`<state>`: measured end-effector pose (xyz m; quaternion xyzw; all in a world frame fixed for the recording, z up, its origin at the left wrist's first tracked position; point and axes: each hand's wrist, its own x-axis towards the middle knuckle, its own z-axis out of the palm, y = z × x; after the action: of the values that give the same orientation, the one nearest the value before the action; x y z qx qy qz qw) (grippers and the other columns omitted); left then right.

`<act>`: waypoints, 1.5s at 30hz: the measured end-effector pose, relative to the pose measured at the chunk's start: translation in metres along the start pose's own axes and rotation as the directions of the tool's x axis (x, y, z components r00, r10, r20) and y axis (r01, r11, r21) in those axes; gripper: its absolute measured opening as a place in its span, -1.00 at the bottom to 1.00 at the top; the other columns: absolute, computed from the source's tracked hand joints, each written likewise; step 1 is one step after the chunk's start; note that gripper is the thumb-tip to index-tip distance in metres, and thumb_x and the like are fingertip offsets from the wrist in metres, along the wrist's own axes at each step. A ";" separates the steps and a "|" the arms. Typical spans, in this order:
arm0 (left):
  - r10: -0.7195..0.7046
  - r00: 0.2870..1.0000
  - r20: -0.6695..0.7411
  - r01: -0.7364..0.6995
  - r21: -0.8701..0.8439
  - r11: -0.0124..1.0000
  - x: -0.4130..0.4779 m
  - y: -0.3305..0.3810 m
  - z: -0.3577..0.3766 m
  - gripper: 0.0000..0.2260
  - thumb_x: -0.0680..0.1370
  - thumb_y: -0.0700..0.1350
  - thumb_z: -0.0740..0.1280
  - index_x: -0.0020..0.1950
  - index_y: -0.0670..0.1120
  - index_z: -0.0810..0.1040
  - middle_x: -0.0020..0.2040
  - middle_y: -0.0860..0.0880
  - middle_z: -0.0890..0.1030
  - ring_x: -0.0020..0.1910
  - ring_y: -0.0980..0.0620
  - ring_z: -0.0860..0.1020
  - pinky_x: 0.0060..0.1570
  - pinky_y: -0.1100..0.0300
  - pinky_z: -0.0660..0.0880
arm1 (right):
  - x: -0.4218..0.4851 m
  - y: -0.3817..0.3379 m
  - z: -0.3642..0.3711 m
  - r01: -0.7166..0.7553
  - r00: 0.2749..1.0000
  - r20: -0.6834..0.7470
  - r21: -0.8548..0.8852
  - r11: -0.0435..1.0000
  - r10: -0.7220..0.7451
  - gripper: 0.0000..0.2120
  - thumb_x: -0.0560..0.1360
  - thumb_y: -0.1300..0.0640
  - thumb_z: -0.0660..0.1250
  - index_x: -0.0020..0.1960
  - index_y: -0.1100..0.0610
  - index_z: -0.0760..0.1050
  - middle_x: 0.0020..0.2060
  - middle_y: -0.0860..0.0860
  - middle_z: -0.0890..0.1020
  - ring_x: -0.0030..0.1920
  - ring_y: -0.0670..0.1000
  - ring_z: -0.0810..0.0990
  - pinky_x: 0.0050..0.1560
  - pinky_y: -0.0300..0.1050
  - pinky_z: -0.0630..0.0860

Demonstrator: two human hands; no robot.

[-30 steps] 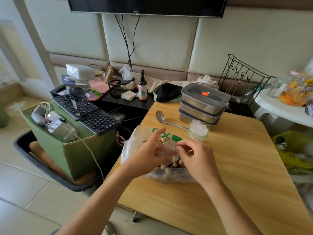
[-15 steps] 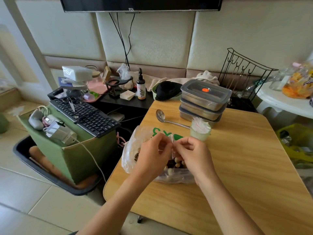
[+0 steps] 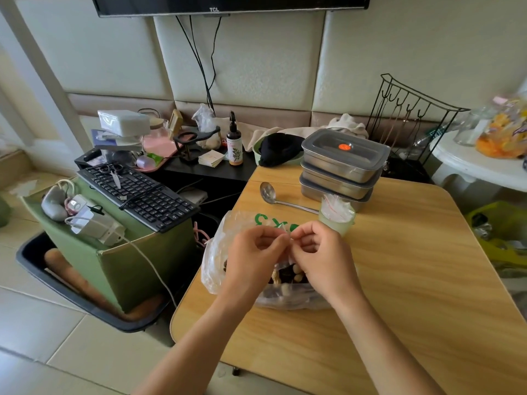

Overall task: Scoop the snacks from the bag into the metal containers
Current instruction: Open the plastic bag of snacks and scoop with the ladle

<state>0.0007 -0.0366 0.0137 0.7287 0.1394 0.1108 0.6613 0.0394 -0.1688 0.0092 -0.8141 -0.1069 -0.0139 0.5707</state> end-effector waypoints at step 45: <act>-0.064 0.998 0.022 0.065 -0.089 0.994 -0.004 0.006 -0.006 -0.94 0.58 -0.25 0.45 -0.02 -0.21 0.72 -0.18 -0.15 0.75 -0.14 -0.10 0.75 -0.06 0.09 0.68 | -0.006 0.001 -0.008 0.018 0.992 0.126 0.055 0.998 -0.025 -0.94 0.59 0.11 0.45 -0.01 -0.01 0.70 -0.20 -0.09 0.74 -0.14 -0.09 0.72 -0.10 -0.19 0.66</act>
<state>-0.0044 -0.0325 0.0205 0.6943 0.1513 0.0885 0.6980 0.0344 -0.1778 0.0101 -0.7964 -0.1521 0.0346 0.5843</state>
